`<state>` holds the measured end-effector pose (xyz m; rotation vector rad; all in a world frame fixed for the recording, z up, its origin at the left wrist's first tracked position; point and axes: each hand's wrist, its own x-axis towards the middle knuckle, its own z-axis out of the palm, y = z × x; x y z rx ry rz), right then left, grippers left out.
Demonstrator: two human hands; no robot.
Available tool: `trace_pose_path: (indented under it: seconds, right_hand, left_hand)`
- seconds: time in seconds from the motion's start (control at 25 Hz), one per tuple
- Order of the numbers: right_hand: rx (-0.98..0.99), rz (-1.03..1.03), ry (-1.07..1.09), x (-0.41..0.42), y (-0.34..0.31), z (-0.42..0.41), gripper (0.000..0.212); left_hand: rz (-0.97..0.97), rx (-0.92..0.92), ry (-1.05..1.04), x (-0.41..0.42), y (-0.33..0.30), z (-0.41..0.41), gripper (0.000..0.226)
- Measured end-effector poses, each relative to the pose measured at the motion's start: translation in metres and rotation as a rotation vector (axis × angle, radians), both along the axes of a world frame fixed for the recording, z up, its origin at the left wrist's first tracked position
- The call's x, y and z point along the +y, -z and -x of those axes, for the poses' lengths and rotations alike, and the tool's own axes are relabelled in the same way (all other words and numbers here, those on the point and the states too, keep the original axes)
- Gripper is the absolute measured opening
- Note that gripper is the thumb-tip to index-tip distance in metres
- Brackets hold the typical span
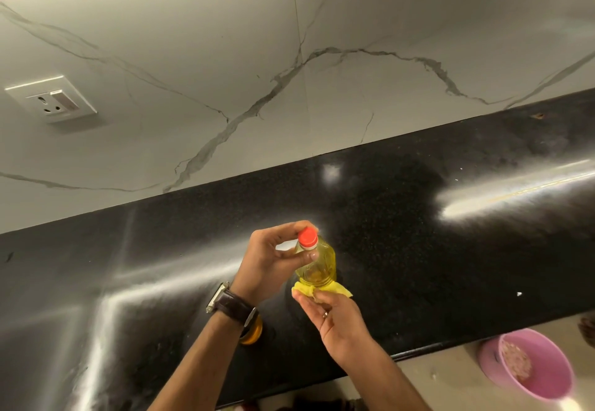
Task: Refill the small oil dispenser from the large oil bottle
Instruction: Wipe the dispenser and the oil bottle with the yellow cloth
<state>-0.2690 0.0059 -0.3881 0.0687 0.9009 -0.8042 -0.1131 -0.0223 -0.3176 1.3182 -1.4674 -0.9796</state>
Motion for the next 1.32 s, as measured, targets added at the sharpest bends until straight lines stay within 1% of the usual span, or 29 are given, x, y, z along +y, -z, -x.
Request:
trace_pose_path:
  seconds: [0.12, 0.2, 0.32, 0.4, 0.48, 0.52, 0.56, 0.6, 0.68, 0.72, 0.76, 0.8, 0.84, 0.92, 0.96, 1.0, 1.04, 1.08, 1.2, 1.32]
  right_hand:
    - [0.034, 0.186, -0.003, 0.004, -0.042, 0.003, 0.026]
    - [0.13, 0.329, 0.031, 0.004, -0.067, 0.008, 0.019]
    - [0.389, 0.502, -0.01, -0.004, -0.09, 0.012, 0.01]
    - [0.577, 0.58, -0.038, -0.011, -0.09, 0.016, 0.008]
    - [0.738, 0.644, 0.015, -0.024, -0.083, 0.022, 0.004]
    - [0.83, 0.716, 0.019, -0.032, -0.078, 0.026, 0.006]
    - [0.93, 0.832, -0.019, -0.041, -0.074, 0.03, 0.011]
    - [1.011, 0.966, -0.104, -0.049, -0.071, 0.031, 0.018]
    - [1.051, 1.199, -0.347, -0.061, -0.071, 0.031, 0.028]
    - [1.026, 1.26, -0.463, -0.067, -0.074, 0.03, 0.027]
    - [0.981, 1.268, -0.572, -0.075, -0.074, 0.03, 0.023]
    - [0.923, 1.217, -0.665, -0.084, -0.074, 0.031, 0.017]
    - [0.864, 1.11, -0.739, -0.094, -0.073, 0.032, 0.019]
    - [0.735, 0.885, -0.871, -0.116, -0.074, 0.032, 0.045]
    - [0.692, 0.819, -0.96, -0.127, -0.076, 0.028, 0.05]
    - [0.679, 0.797, -1.071, -0.136, -0.079, 0.022, 0.043]
    - [0.66, 0.79, -1.194, -0.143, -0.086, 0.013, 0.03]
    - [0.648, 0.776, -1.318, -0.15, -0.09, 0.003, 0.024]
    - [0.693, 0.767, -1.62, -0.167, -0.082, -0.028, 0.017]
    - [0.851, 0.782, -1.828, -0.184, -0.049, -0.049, 0.031]
  left_hand:
    - [-0.009, -0.009, 0.025, -0.004, -0.001, -0.001, 0.04]
    - [-0.001, -0.054, 0.041, -0.004, -0.003, -0.003, 0.039]
    - [-0.007, -0.093, 0.03, -0.005, -0.005, -0.003, 0.039]
    - [-0.002, -0.091, 0.04, -0.005, -0.005, -0.002, 0.035]
    - [0.017, -0.11, 0.055, -0.005, -0.005, -0.003, 0.032]
    - [0.018, -0.118, 0.054, -0.004, -0.005, -0.003, 0.032]
    - [0.018, -0.114, 0.048, -0.002, -0.004, -0.003, 0.032]
    - [0.023, -0.111, 0.042, -0.001, -0.002, -0.003, 0.033]
    - [0.059, -0.132, 0.029, 0.0, 0.002, -0.003, 0.037]
    - [0.069, -0.148, 0.027, 0.0, 0.003, -0.003, 0.04]
    - [0.06, -0.162, 0.025, -0.001, 0.005, -0.004, 0.042]
    - [0.034, -0.167, 0.025, -0.001, 0.005, -0.005, 0.045]
    - [0.012, -0.166, 0.03, 0.0, 0.004, -0.004, 0.046]
    - [0.009, -0.167, 0.048, 0.003, 0.003, -0.004, 0.049]
    - [0.012, -0.169, 0.053, 0.004, 0.0, -0.003, 0.05]
    - [0.008, -0.168, 0.05, 0.004, -0.002, -0.002, 0.052]
    - [0.002, -0.172, 0.048, 0.004, -0.003, -0.002, 0.053]
    - [-0.003, -0.181, 0.043, 0.004, -0.005, 0.001, 0.053]
    - [-0.019, -0.187, 0.013, 0.005, -0.007, 0.007, 0.05]
    - [-0.037, -0.165, -0.005, 0.005, -0.008, 0.007, 0.049]
